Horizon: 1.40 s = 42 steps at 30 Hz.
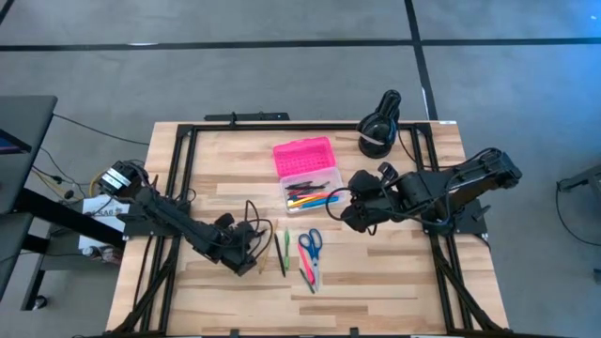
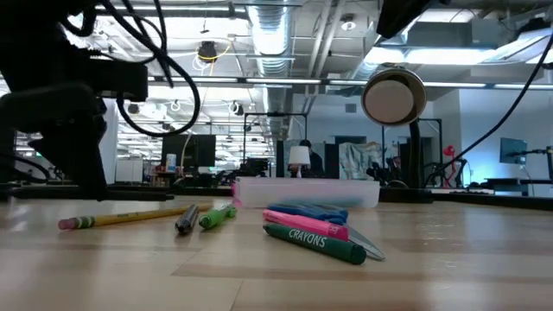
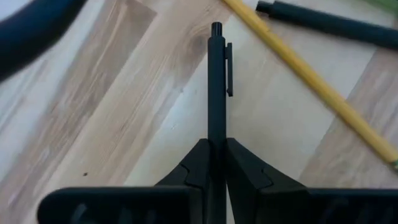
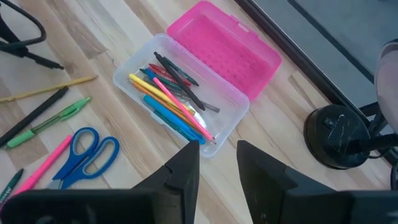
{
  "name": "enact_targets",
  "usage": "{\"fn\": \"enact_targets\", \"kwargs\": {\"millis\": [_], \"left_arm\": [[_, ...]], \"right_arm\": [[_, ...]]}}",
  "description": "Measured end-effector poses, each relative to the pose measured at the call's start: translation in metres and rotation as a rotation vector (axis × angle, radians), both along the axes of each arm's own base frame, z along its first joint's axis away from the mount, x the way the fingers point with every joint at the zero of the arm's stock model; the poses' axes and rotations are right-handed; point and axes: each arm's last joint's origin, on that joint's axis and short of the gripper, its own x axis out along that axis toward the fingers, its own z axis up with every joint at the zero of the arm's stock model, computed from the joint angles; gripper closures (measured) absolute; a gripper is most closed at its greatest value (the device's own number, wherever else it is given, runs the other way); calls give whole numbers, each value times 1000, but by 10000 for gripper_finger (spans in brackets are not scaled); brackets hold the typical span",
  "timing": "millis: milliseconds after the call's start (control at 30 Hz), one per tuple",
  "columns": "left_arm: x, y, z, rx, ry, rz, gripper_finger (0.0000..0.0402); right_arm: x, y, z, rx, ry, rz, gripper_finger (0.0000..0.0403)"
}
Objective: Pick & place school supplies into a supply box
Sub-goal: Put the black pen into the pink supply box
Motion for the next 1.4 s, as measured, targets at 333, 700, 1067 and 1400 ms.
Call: {"fn": "enact_targets", "kwargs": {"millis": [333, 700, 1067, 1400], "left_arm": [[19, 23, 27, 48, -110, 14, 379], [75, 102, 48, -2, -394, -32, 377], [123, 168, 43, -81, -469, -91, 376], [175, 176, 36, -64, -426, -203, 375]], "right_arm": [[0, 0, 0, -3, 0, 6, 301], [4, 1, 1, 9, -38, 6, 301], [6, 1, 2, 16, -61, 2, 301], [5, 5, 2, 44, -83, -17, 301]]}}
